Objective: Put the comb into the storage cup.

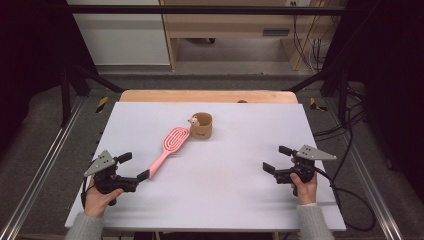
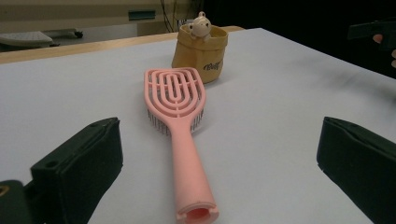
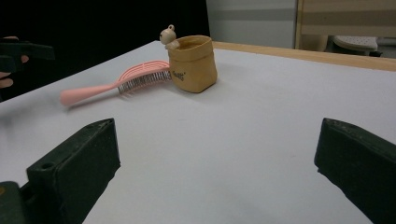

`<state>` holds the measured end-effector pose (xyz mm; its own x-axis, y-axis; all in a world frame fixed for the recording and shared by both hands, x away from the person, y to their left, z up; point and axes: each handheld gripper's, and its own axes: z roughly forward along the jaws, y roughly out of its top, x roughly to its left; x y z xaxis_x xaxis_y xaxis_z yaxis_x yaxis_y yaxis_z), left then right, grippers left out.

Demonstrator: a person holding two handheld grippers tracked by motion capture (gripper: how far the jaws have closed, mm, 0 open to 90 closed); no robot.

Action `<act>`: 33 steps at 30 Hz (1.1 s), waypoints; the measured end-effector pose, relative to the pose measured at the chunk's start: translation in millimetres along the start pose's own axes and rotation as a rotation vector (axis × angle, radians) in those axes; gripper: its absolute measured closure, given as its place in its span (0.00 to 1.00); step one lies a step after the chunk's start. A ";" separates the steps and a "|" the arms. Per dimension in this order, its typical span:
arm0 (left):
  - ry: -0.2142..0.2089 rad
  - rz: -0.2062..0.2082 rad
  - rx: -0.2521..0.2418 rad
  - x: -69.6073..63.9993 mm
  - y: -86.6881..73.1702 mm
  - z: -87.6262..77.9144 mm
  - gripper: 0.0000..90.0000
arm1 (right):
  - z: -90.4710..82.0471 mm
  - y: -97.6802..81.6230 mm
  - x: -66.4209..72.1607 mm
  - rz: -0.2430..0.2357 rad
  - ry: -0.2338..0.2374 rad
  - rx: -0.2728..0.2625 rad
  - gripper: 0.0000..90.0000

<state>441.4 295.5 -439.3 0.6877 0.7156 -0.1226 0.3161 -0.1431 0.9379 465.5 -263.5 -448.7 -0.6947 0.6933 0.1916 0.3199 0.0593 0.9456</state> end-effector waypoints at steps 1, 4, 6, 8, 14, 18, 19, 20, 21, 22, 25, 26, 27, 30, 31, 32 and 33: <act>0.000 0.000 -0.001 -0.4 0.2 0.2 0.00 | -0.1 0.0 -0.1 0.000 0.001 0.002 0.00; 0.000 0.000 -0.001 -0.6 0.7 0.0 0.00 | -0.3 0.0 -0.2 -0.001 0.002 0.002 0.00; 0.003 0.000 -0.001 -0.9 0.9 -0.3 0.00 | -0.2 0.0 -0.2 -0.001 0.002 0.002 0.00; 0.004 -0.003 -0.005 -1.4 1.6 -0.5 0.00 | -0.2 0.0 -0.1 -0.002 0.003 0.002 0.00; 0.004 0.000 0.003 -2.8 2.6 0.5 0.00 | -0.4 0.1 -0.1 -0.003 0.003 0.006 0.00; 0.005 0.005 0.006 -5.0 4.8 1.3 0.00 | -0.6 0.2 -0.3 -0.005 0.004 0.006 0.00; 0.005 0.007 0.007 -5.3 5.3 1.4 0.00 | -0.6 0.2 -0.3 -0.005 0.004 0.006 0.00; 0.007 0.009 0.009 -5.8 6.1 1.7 0.00 | -0.5 0.2 -0.3 -0.003 0.003 0.006 0.00; 0.008 0.008 0.009 -6.1 6.5 1.8 0.00 | -0.4 0.2 -0.3 -0.004 0.003 0.007 0.00; 0.007 0.008 0.009 -6.4 7.1 1.8 0.00 | -0.3 0.2 -0.3 -0.003 0.003 0.006 0.00; 0.010 0.011 0.012 -7.5 9.1 2.2 0.00 | 0.1 0.1 -0.4 -0.002 0.004 0.008 0.00; 0.011 0.011 0.013 -7.7 9.7 2.3 0.00 | 0.1 0.1 -0.4 -0.002 0.004 0.008 0.00; 0.010 0.013 0.015 -8.2 10.6 2.6 0.00 | 0.1 0.1 -0.4 -0.003 0.003 0.008 0.00; 0.012 0.020 0.020 -10.3 13.8 4.0 0.00 | -0.2 0.1 -0.4 -0.005 0.001 0.010 0.00; 0.014 0.023 0.024 -10.9 14.8 4.3 0.00 | -0.3 0.1 -0.3 -0.006 0.000 0.012 0.00; 0.014 0.024 0.026 -11.6 15.8 4.9 0.00 | -0.3 0.0 -0.2 -0.007 0.000 0.012 0.00; 0.014 0.025 0.028 -12.1 16.5 5.2 0.00 | -0.5 0.0 -0.2 -0.008 -0.001 0.013 0.00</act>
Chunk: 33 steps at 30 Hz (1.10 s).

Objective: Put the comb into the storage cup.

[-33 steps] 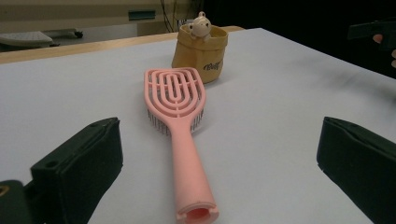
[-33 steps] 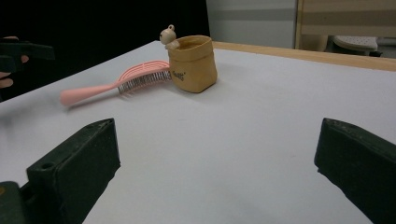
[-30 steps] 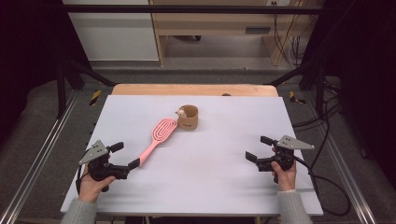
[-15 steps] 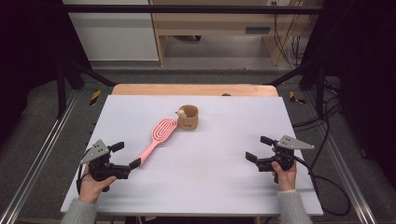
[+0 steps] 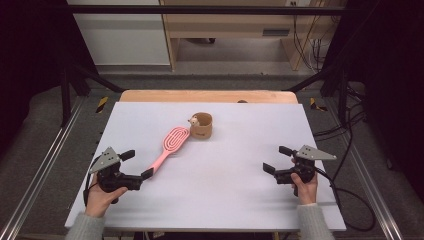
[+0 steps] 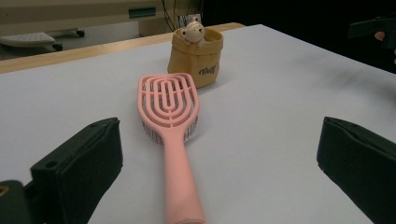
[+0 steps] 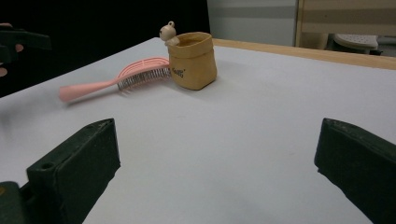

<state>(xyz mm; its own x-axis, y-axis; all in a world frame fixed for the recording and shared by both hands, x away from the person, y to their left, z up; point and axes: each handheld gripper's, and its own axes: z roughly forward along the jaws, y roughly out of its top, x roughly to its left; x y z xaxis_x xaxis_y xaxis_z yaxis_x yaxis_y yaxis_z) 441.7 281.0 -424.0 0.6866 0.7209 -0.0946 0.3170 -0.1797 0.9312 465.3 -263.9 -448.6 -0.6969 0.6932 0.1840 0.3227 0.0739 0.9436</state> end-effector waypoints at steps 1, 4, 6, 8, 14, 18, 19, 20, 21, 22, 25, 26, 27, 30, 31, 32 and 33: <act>0.000 0.002 0.000 -0.5 0.9 0.3 0.00 | 0.0 0.0 0.0 0.000 0.000 0.000 0.00; 0.003 0.004 0.010 -1.2 4.1 1.2 0.00 | 0.2 -0.2 -0.1 -0.003 0.002 0.001 0.00; 0.006 0.004 0.014 -1.0 5.6 1.2 0.00 | 0.2 -0.1 -0.1 -0.002 0.002 0.001 0.00; 0.007 0.002 0.018 -0.7 7.0 1.4 0.00 | 0.0 0.0 -0.1 -0.002 0.002 0.002 0.00; 0.019 0.003 0.049 0.6 9.8 5.4 0.00 | 0.1 -0.2 -0.2 -0.005 0.000 0.003 0.00; 0.028 0.010 0.067 1.1 12.7 9.3 0.00 | 0.1 -0.3 -0.3 -0.005 0.000 0.005 0.00; 0.027 0.008 0.067 1.2 13.9 10.0 0.00 | 0.3 -0.3 -0.1 -0.004 0.000 0.005 0.00; 0.025 0.010 0.067 1.5 15.5 10.7 0.00 | 0.3 -0.4 -0.2 -0.004 0.001 0.007 0.00; 0.024 0.012 0.069 1.7 16.5 11.3 0.00 | 0.6 -0.5 -0.1 -0.005 0.001 0.007 0.00; 0.024 0.013 0.074 1.8 18.0 12.4 0.00 | 0.7 -0.5 -0.1 -0.005 0.001 0.007 0.00; 0.028 0.022 0.092 2.3 21.2 15.1 0.00 | 0.6 -0.5 -0.2 -0.005 0.000 0.007 0.00; 0.029 0.023 0.098 2.7 22.4 16.2 0.00 | 0.6 -0.5 -0.2 -0.005 0.000 0.007 0.00; 0.032 0.024 0.105 2.8 23.6 17.3 0.00 | 0.6 -0.5 -0.2 -0.005 -0.001 0.008 0.00; 0.034 0.025 0.120 3.8 27.1 21.1 0.00 | 0.7 -0.6 -0.2 -0.005 0.000 0.009 0.00; 0.037 0.028 0.127 4.1 28.1 22.5 0.00 | 0.7 -0.6 -0.2 -0.005 -0.001 0.009 0.00; 0.039 0.029 0.133 4.4 29.0 24.0 0.00 | 0.7 -0.6 -0.3 -0.006 -0.002 0.008 0.00; 0.039 0.033 0.139 4.8 29.7 25.0 0.00 | 0.6 -0.6 -0.3 -0.006 -0.001 0.008 0.00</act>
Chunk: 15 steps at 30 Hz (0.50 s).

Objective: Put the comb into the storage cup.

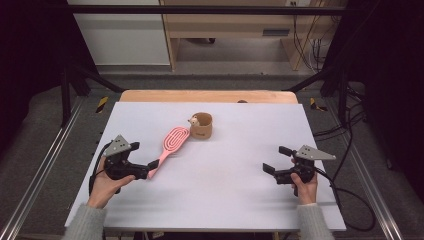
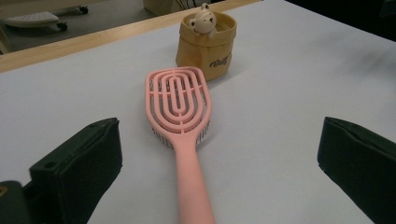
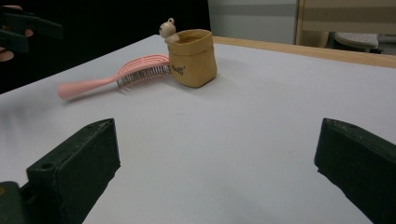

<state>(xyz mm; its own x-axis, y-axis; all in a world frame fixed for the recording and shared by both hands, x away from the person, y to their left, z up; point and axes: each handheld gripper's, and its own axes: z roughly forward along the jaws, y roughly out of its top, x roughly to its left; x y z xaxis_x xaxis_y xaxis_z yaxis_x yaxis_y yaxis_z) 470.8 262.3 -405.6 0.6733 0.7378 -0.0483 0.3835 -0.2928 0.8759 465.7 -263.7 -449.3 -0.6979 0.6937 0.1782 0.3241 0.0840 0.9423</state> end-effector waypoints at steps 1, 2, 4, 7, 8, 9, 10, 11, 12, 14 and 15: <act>0.001 0.001 0.006 0.2 1.1 1.3 0.00 | 0.0 0.0 0.0 0.000 -0.001 0.000 0.00; 0.001 0.002 0.012 0.5 2.3 2.9 0.00 | -0.1 0.0 -0.1 0.000 0.000 0.001 0.00; 0.002 0.002 0.020 0.9 3.9 5.3 0.00 | -0.2 0.1 -0.1 -0.001 0.000 0.001 0.00; 0.003 0.003 0.036 2.3 6.7 9.4 0.00 | -0.1 0.0 -0.1 -0.001 0.000 0.001 0.00; 0.003 0.002 0.042 2.9 7.7 10.8 0.00 | -0.1 0.0 -0.2 0.000 -0.001 0.000 0.00; 0.005 0.003 0.046 3.4 8.6 12.0 0.00 | -0.2 0.0 -0.2 0.000 -0.001 0.000 0.00; 0.006 0.005 0.052 4.2 9.4 13.2 0.00 | -0.3 0.0 -0.2 0.000 -0.002 0.002 0.00; 0.008 0.002 0.059 4.9 10.2 14.9 0.00 | -0.3 0.0 -0.3 0.000 -0.002 0.001 0.00; 0.011 0.002 0.064 5.6 10.8 16.1 0.00 | -0.2 -0.1 -0.4 0.000 -0.001 0.001 0.00; 0.015 0.002 0.079 6.8 11.5 18.5 0.00 | 0.0 -0.2 -0.4 0.001 -0.002 0.002 0.00; 0.018 -0.001 0.083 7.1 11.7 19.5 0.00 | 0.1 -0.2 -0.4 0.001 0.000 0.002 0.00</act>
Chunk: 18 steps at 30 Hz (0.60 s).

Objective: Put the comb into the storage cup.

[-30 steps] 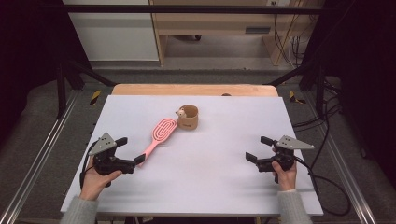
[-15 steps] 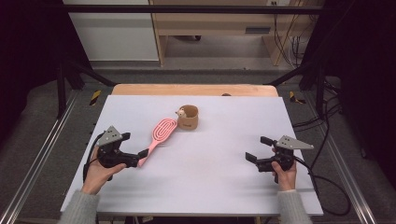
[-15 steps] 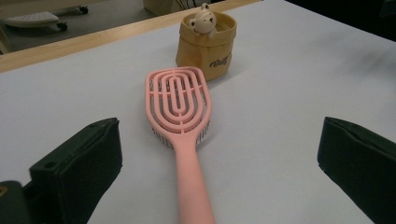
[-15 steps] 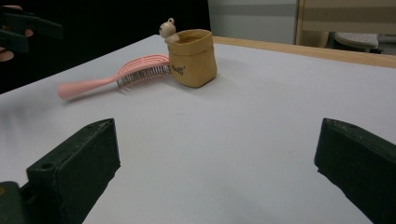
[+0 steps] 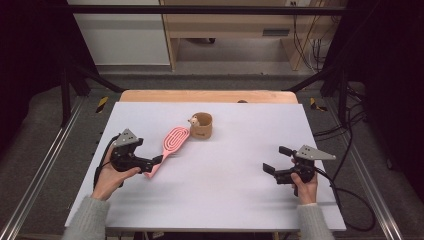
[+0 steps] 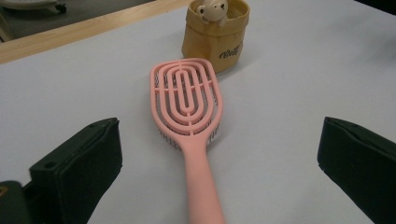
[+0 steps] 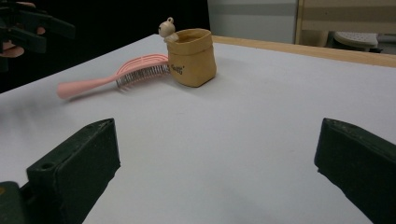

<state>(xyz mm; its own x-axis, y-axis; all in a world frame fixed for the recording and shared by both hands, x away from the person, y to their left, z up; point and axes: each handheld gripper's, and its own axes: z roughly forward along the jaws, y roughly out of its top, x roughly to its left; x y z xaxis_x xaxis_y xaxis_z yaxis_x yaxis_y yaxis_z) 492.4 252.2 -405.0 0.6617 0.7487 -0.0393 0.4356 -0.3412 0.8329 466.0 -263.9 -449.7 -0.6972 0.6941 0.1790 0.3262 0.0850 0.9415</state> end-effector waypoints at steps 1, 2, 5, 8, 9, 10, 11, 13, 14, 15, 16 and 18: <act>0.001 0.003 0.009 1.0 0.5 1.2 0.00 | 0.0 0.0 0.0 0.000 0.000 0.000 0.00; 0.003 0.000 0.011 1.3 0.8 2.1 0.00 | 0.0 0.0 -0.1 0.000 0.000 0.000 0.00; 0.008 -0.003 0.027 3.8 2.0 4.9 0.00 | -0.2 0.1 -0.1 0.000 0.000 0.000 0.00; 0.012 -0.004 0.041 5.5 2.9 8.0 0.00 | -0.4 0.0 -0.2 0.000 0.000 0.000 0.00; 0.015 -0.005 0.044 5.7 3.1 9.3 0.00 | -0.4 0.0 -0.3 0.000 0.001 0.000 0.00; 0.014 -0.001 0.048 6.1 3.2 10.5 0.00 | -0.4 -0.1 -0.4 0.001 0.001 0.000 0.00; 0.015 0.001 0.052 6.6 3.4 11.8 0.00 | -0.4 -0.2 -0.5 0.002 0.000 -0.001 0.00; 0.021 -0.003 0.066 7.4 3.5 15.1 0.00 | -0.3 -0.3 -0.6 0.002 0.000 0.000 0.00; 0.023 -0.004 0.068 7.7 3.4 16.4 0.00 | -0.3 -0.3 -0.6 0.002 -0.001 -0.001 0.00; 0.025 -0.004 0.075 7.9 3.4 17.9 0.00 | -0.4 -0.3 -0.6 0.002 0.000 0.000 0.00; 0.028 0.000 0.081 8.3 3.4 19.1 0.00 | -0.5 -0.2 -0.6 0.002 0.000 0.000 0.00; 0.031 -0.002 0.088 8.8 3.6 21.9 0.00 | -0.5 -0.3 -0.6 0.003 0.000 0.000 0.00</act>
<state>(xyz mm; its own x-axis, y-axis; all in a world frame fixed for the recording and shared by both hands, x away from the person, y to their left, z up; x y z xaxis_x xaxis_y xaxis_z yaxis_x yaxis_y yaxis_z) 513.1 245.1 -414.5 0.6420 0.7664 -0.0223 0.4899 -0.3877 0.7808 466.1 -264.7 -449.9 -0.6966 0.6942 0.1815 0.3281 0.0832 0.9410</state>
